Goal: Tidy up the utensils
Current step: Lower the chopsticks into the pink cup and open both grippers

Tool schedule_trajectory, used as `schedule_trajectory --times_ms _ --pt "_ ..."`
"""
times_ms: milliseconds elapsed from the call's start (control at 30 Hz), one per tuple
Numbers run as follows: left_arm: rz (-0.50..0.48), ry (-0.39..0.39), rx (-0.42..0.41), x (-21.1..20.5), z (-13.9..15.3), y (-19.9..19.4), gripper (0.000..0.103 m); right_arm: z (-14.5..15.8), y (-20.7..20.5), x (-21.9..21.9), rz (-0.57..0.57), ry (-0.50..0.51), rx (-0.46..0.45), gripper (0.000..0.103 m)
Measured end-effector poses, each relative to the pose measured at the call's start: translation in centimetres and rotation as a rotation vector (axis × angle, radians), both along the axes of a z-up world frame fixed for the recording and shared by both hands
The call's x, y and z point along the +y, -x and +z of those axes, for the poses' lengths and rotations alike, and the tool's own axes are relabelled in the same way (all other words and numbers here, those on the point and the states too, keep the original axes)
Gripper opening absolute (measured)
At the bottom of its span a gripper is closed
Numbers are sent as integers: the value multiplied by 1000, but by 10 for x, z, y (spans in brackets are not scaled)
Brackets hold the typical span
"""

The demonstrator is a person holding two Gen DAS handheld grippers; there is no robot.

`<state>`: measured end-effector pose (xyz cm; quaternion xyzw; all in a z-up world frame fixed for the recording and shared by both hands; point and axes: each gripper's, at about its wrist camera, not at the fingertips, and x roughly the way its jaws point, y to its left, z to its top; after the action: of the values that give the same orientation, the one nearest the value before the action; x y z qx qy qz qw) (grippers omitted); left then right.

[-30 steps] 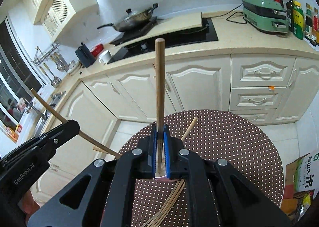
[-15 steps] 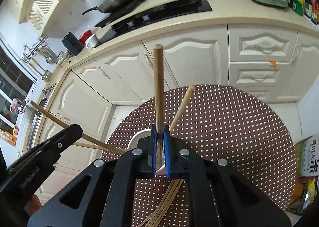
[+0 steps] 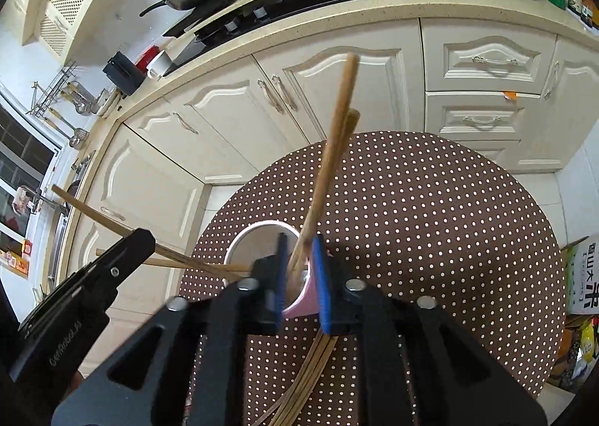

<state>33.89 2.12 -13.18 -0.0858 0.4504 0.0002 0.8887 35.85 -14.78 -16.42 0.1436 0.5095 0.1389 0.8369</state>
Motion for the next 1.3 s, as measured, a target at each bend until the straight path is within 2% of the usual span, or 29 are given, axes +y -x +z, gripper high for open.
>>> schedule_trajectory --times_ms 133,467,567,800,833,900,933,967,1000,1067,1300 --pt "-4 14 14 2 0 3 7 4 3 -5 -7 12 -5 42" --pt "1 -17 44 0 1 15 7 7 16 -19 -7 21 14 56" --pt "9 -22 48 0 3 20 7 7 23 -24 -17 25 31 65" --pt "12 -33 48 1 9 31 7 16 39 -19 1 44 6 70" --pt "12 -33 48 1 9 32 8 17 40 -19 1 44 5 71" --pt "17 -40 42 0 11 36 18 17 43 -20 -2 40 7 72" --pt "17 -41 36 0 12 37 31 18 45 -20 -3 39 8 73" --pt "17 -42 28 0 13 39 49 20 47 -20 -3 40 7 73" --pt "19 -45 6 -1 16 43 54 21 49 -20 -4 42 4 75" --pt "23 -57 -17 -2 20 48 55 25 54 -22 -12 42 -3 77" --pt "9 -70 -21 -7 26 57 56 33 68 -29 -42 39 -11 83"
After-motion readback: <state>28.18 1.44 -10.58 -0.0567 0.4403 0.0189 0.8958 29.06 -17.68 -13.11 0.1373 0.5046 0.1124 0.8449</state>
